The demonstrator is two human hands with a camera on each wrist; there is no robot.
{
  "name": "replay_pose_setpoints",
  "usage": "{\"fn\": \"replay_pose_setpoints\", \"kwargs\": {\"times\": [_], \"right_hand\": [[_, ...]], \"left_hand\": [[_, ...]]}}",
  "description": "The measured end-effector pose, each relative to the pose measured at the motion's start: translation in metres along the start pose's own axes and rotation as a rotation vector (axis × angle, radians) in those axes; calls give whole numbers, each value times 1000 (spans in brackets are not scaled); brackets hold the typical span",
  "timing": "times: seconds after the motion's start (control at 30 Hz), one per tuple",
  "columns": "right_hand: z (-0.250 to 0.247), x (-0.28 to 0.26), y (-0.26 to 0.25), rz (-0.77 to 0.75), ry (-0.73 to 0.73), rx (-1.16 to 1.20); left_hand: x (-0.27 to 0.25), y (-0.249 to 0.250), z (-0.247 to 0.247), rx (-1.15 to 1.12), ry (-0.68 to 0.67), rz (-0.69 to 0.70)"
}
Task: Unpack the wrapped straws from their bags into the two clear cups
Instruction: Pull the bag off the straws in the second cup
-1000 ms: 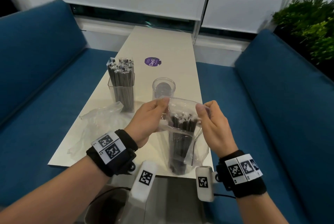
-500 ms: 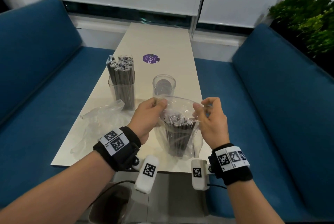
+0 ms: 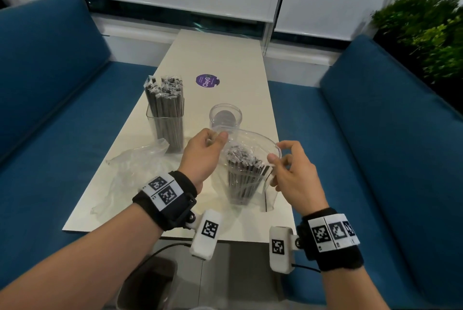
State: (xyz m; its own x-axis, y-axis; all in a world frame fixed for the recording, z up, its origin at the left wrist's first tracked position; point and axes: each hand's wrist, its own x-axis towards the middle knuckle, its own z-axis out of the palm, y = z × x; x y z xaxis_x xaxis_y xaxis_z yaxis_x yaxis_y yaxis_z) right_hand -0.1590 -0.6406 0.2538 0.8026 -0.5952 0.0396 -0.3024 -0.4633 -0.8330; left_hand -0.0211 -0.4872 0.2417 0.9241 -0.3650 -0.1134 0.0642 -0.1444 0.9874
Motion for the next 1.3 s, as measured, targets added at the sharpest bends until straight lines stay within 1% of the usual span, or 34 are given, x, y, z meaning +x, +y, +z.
{"fn": "replay_pose_setpoints", "kwargs": {"times": [0.03,0.1,0.17,0.2,0.27,0.37,0.47,0.53,0.6,0.63,0.7,0.77,0.8,0.87,0.93,1.0,1.1,1.13,1.2,1.27,1.3], "right_hand": [[-1,1,-1,6,3,31],[-6,3,-5,32,-21,133],[-13,2,-11,60,-88,262],[-17,2,-13,61,-109,286],[-23,5,-11,45,-101,189],[-35,11,-2,12,-57,-97],[-48,11,-2,1,0,-192],[-50,10,-5,-26,13,-197],[-44,9,-6,-30,-6,-179],[-39,9,-5,-23,-25,-139],[-28,6,-3,-7,-63,20],[-17,0,-2,-1,-88,165],[-13,-1,0,-11,-84,197],[-5,-1,4,-62,-35,160],[-1,0,6,-109,-7,44],[-2,-2,4,-139,-79,-88],[-6,-4,6,-110,-341,-166],[-6,-5,9,-109,-399,-185],[-2,-6,14,-125,-430,-201],[2,-5,20,-126,-408,-119],[4,-5,22,-122,-373,-48]], "left_hand": [[0,0,-1,41,10,28],[2,3,-2,53,7,54],[5,7,-4,-5,-4,22],[7,9,-5,-34,-13,6],[12,10,-8,-65,-34,-7],[17,10,-16,-58,-46,-1],[20,12,-24,-25,-98,-42],[18,15,-26,14,-167,-111],[14,16,-24,42,-207,-167],[11,17,-22,51,-213,-182],[8,15,-19,39,-216,-197],[5,15,-17,-26,-223,-220],[4,16,-16,-70,-227,-227],[1,19,-16,-154,-236,-234],[-1,22,-15,-222,-234,-228],[-1,24,-15,-261,-221,-228],[-2,21,-11,-339,-215,-300],[-3,19,-9,-379,-219,-325],[-5,14,-6,-458,-222,-354],[-5,10,-6,-506,-206,-360],[-5,10,-7,-512,-202,-352]]}}
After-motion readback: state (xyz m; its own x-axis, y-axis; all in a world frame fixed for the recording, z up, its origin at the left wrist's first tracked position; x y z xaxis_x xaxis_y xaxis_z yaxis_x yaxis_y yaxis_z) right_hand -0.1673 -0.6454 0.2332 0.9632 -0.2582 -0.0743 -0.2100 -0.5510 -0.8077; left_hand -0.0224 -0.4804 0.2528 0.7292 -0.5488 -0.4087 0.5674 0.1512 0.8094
